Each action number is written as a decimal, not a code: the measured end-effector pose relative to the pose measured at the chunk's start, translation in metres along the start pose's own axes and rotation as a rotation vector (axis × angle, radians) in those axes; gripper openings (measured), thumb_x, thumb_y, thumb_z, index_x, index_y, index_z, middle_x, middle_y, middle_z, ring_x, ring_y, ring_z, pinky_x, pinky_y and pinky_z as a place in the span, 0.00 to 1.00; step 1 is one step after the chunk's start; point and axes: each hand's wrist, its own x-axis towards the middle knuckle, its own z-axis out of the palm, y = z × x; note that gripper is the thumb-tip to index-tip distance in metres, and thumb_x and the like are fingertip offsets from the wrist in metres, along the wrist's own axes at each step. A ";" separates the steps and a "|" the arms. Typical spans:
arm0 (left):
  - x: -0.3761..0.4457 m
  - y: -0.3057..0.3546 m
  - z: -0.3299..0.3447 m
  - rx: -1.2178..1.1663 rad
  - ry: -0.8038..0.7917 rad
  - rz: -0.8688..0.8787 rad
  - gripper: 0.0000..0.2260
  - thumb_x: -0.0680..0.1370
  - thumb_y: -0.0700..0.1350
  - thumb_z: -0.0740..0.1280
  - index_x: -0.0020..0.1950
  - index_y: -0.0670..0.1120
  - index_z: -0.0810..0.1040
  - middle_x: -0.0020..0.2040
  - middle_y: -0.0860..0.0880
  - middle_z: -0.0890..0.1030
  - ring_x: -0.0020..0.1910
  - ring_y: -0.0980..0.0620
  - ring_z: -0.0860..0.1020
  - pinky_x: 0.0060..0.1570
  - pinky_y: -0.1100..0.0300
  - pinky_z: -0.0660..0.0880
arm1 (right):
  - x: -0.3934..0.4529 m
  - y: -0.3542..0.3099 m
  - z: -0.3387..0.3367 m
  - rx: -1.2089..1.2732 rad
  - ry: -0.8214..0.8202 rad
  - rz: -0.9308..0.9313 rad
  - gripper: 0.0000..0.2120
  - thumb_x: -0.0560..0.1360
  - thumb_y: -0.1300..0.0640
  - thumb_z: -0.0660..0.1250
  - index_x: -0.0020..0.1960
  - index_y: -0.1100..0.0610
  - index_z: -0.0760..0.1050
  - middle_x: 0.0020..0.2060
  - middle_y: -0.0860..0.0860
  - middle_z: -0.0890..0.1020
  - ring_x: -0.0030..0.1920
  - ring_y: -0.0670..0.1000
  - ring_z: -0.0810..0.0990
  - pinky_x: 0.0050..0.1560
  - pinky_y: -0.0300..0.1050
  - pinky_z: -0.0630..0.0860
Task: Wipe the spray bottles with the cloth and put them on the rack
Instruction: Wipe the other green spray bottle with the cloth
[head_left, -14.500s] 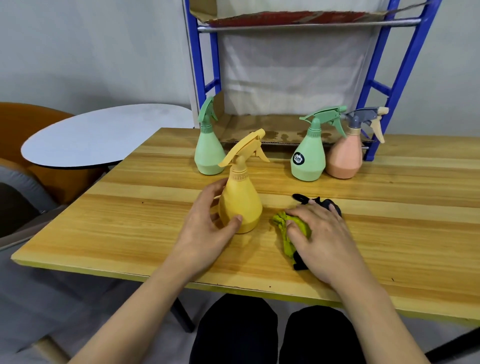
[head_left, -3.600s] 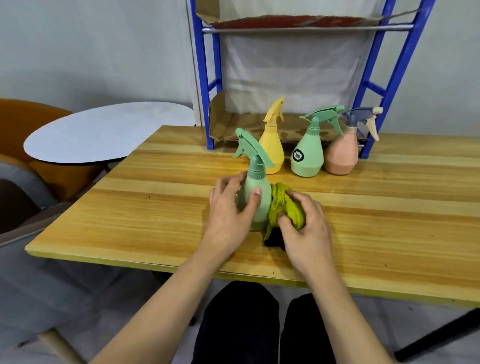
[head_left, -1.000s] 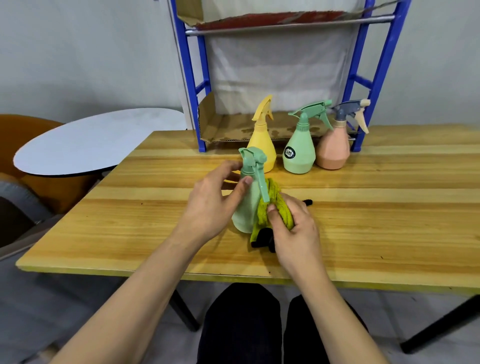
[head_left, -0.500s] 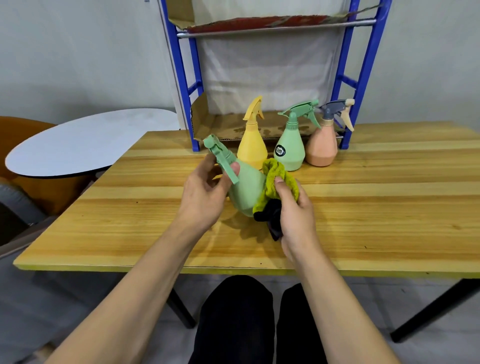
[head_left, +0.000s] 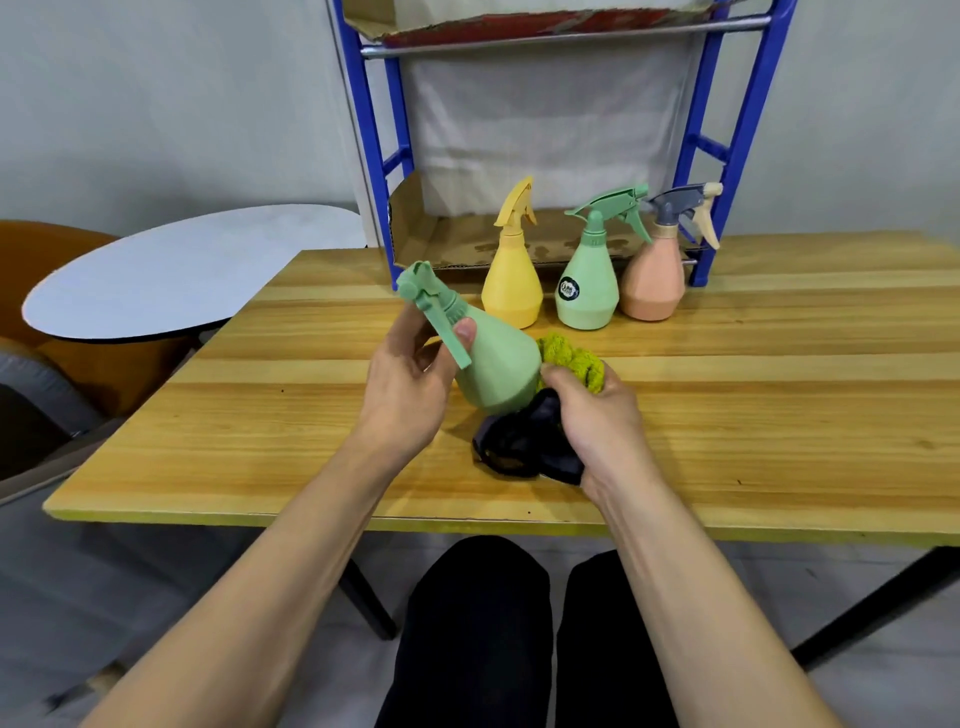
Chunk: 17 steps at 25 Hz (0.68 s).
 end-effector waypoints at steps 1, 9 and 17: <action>0.001 -0.002 0.001 0.028 -0.013 0.002 0.11 0.82 0.52 0.68 0.63 0.52 0.76 0.57 0.55 0.83 0.58 0.61 0.81 0.53 0.65 0.79 | -0.001 0.002 0.001 -0.073 -0.005 -0.098 0.06 0.76 0.58 0.70 0.51 0.49 0.81 0.44 0.50 0.86 0.45 0.51 0.85 0.47 0.47 0.82; 0.001 -0.009 -0.002 0.258 -0.092 0.056 0.21 0.81 0.59 0.66 0.68 0.48 0.75 0.63 0.53 0.82 0.62 0.57 0.80 0.58 0.58 0.80 | -0.014 0.020 0.000 -0.544 -0.215 -0.586 0.27 0.75 0.58 0.68 0.72 0.42 0.71 0.68 0.46 0.71 0.67 0.42 0.70 0.63 0.29 0.65; 0.015 -0.017 -0.002 0.367 0.049 0.008 0.13 0.79 0.58 0.67 0.61 0.56 0.77 0.54 0.57 0.85 0.48 0.57 0.85 0.50 0.49 0.83 | -0.031 0.048 -0.012 -1.101 -0.309 -0.810 0.33 0.68 0.63 0.76 0.69 0.43 0.75 0.76 0.52 0.62 0.73 0.59 0.64 0.70 0.58 0.69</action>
